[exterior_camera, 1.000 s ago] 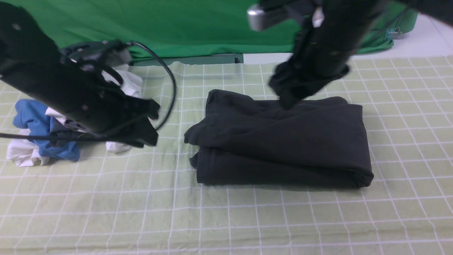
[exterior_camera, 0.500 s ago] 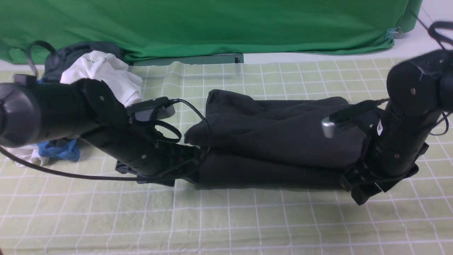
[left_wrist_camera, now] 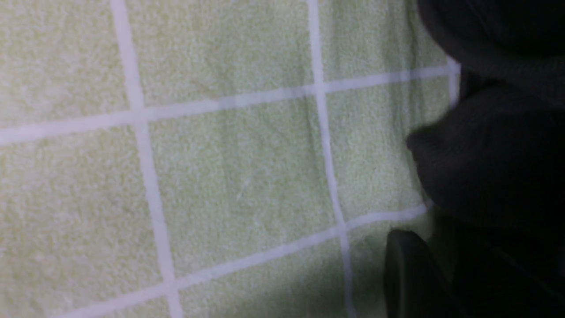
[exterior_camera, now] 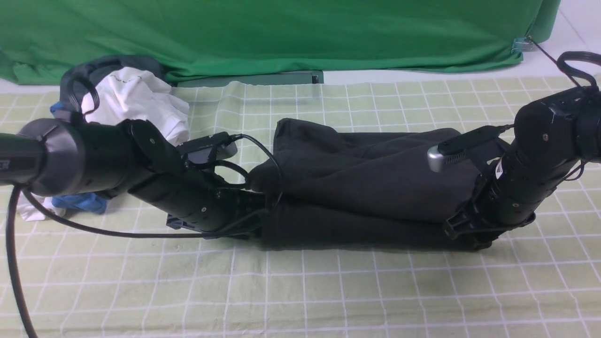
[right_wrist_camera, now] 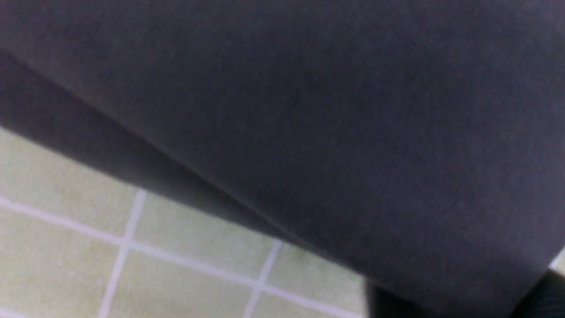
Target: Fold a long-sleeved shirt over a green coffee tablecloth.
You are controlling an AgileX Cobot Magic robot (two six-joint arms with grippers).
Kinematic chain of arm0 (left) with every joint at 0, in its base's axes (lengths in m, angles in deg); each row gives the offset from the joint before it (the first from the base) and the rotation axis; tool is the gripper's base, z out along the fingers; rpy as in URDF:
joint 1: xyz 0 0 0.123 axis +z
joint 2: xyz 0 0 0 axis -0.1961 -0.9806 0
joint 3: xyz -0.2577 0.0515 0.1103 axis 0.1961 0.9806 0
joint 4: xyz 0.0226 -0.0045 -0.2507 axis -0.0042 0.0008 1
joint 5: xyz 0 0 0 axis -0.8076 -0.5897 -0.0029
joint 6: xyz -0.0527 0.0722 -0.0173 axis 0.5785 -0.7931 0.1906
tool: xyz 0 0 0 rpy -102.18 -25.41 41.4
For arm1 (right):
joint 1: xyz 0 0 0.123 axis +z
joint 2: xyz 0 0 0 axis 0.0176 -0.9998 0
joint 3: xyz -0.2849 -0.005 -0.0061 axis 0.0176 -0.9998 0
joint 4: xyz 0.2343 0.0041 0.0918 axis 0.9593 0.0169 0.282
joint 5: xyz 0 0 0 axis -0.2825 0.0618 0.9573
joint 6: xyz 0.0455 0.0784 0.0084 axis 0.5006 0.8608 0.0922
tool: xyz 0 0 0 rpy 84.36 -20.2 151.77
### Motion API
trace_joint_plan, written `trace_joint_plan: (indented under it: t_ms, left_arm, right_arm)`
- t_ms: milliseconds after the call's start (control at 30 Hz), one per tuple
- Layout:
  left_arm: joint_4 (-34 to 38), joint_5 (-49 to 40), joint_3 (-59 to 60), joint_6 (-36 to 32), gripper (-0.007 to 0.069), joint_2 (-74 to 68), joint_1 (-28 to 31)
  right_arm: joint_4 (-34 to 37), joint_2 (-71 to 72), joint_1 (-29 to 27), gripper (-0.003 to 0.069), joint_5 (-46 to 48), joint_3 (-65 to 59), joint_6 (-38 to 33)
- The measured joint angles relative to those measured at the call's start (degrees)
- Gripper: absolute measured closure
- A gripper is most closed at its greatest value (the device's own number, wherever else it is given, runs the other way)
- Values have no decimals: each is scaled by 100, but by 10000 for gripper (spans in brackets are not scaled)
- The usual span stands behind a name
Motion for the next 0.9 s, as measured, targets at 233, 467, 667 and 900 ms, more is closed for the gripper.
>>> trace_joint_plan:
  t_ms: [233,467,667,900]
  left_arm:
    - [315,-327,0,-315,612,105,0]
    - [337,-571,5,-356,611,335,0]
    - [213,-772,-37,-356,586,703,0]
    - [163,-863,-67,-356,436,546,-227]
  right_arm:
    - [-14,215,0,597,95,0,-41]
    - [4,328,0,597,231,0,-117]
    - [4,328,0,597,241,0,-134]
    - [4,328,-2,597,251,0,-134]
